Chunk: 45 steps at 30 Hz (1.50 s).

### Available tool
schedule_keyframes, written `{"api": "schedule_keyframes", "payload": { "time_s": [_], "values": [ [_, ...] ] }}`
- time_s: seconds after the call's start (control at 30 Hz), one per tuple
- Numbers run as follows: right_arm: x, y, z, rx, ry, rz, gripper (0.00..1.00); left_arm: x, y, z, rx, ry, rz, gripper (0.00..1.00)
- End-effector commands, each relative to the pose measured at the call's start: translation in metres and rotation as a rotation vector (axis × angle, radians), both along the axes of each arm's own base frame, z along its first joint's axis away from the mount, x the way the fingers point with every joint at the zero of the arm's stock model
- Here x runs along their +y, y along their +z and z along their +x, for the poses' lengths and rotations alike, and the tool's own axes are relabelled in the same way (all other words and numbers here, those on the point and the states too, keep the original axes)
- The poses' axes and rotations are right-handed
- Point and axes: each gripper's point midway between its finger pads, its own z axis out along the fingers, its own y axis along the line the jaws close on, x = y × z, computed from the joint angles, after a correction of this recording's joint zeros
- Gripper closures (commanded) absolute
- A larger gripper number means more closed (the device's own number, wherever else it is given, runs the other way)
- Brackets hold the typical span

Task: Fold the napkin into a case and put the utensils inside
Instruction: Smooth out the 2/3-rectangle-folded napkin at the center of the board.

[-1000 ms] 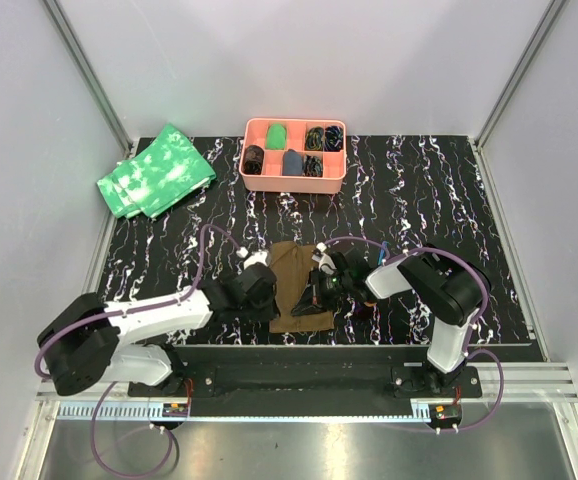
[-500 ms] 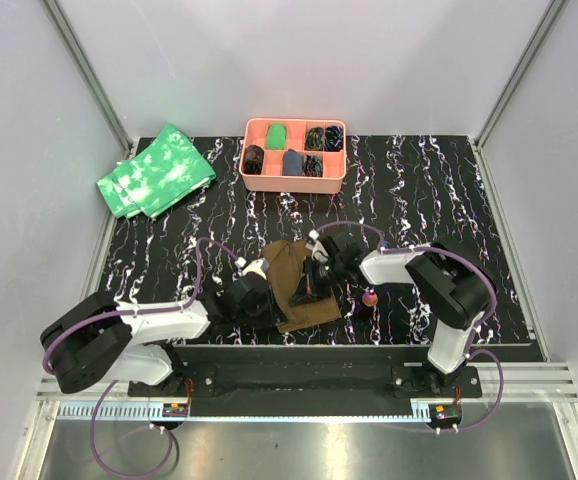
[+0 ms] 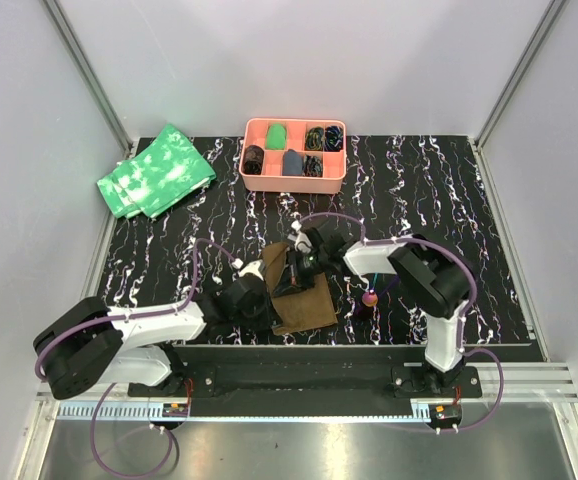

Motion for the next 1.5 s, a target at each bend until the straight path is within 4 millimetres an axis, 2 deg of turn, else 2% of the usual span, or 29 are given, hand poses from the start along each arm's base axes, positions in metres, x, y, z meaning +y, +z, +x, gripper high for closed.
{"api": "schedule_keyframes", "payload": {
  "time_s": [0.0, 0.13, 0.3, 0.47, 0.6, 0.7, 0.77, 0.87, 0.9, 1.0, 1.13, 1.2, 1.27, 1.33, 1.37, 1.43, 1.47],
  "values": [
    [0.024, 0.006, -0.006, 0.015, 0.063, 0.116, 0.96, 0.023, -0.02, -0.009, 0.027, -0.015, 0.12, 0.95],
    [0.027, -0.009, -0.004, 0.023, 0.068, 0.13, 0.96, 0.023, -0.023, -0.009, 0.033, -0.012, 0.127, 0.95],
    [0.021, -0.038, 0.015, 0.023, 0.041, 0.092, 0.97, 0.026, -0.024, -0.014, 0.047, -0.002, 0.116, 0.95],
    [0.015, -0.038, 0.04, -0.001, 0.008, 0.094, 0.97, 0.034, -0.025, -0.023, 0.057, -0.003, 0.11, 0.95],
    [0.017, -0.039, 0.053, -0.018, -0.005, 0.08, 0.97, 0.04, -0.03, -0.031, 0.074, -0.004, 0.109, 0.95],
    [0.019, -0.041, 0.06, -0.024, -0.015, 0.074, 0.97, 0.036, -0.027, -0.037, 0.085, -0.028, 0.088, 0.94],
    [0.02, -0.039, 0.061, -0.021, -0.016, 0.078, 0.97, 0.034, -0.02, -0.037, 0.078, -0.04, 0.073, 0.93],
    [0.018, -0.033, 0.058, -0.021, -0.019, 0.082, 0.97, 0.033, 0.002, -0.03, 0.037, -0.039, 0.074, 0.89],
    [0.016, -0.029, 0.057, -0.023, -0.02, 0.084, 0.97, 0.029, 0.017, -0.02, -0.001, -0.021, 0.062, 0.87],
    [0.012, -0.016, 0.051, -0.031, -0.023, 0.082, 0.97, 0.029, 0.043, -0.009, -0.041, 0.009, 0.035, 0.8],
    [0.008, -0.002, 0.044, -0.03, -0.022, 0.084, 0.96, 0.027, 0.053, -0.004, -0.053, 0.024, 0.0, 0.8],
    [0.008, 0.003, 0.043, -0.037, -0.023, 0.089, 0.96, 0.027, 0.049, -0.005, -0.044, 0.019, -0.005, 0.82],
    [0.009, 0.005, 0.04, -0.036, -0.017, 0.09, 0.96, 0.018, 0.046, -0.008, -0.021, 0.003, -0.045, 0.83],
    [0.01, 0.005, 0.036, -0.032, -0.012, 0.092, 0.96, 0.014, 0.033, -0.012, 0.001, 0.002, -0.072, 0.85],
    [0.01, 0.008, 0.036, -0.037, -0.012, 0.096, 0.96, 0.019, 0.019, -0.019, 0.039, 0.015, -0.06, 0.85],
    [0.007, 0.009, 0.032, -0.036, -0.016, 0.093, 0.96, 0.022, 0.005, -0.023, 0.061, 0.022, -0.053, 0.86],
    [0.006, 0.017, 0.031, -0.052, -0.018, 0.098, 0.96, 0.029, -0.006, -0.028, 0.078, 0.027, -0.027, 0.87]
  ]
}}
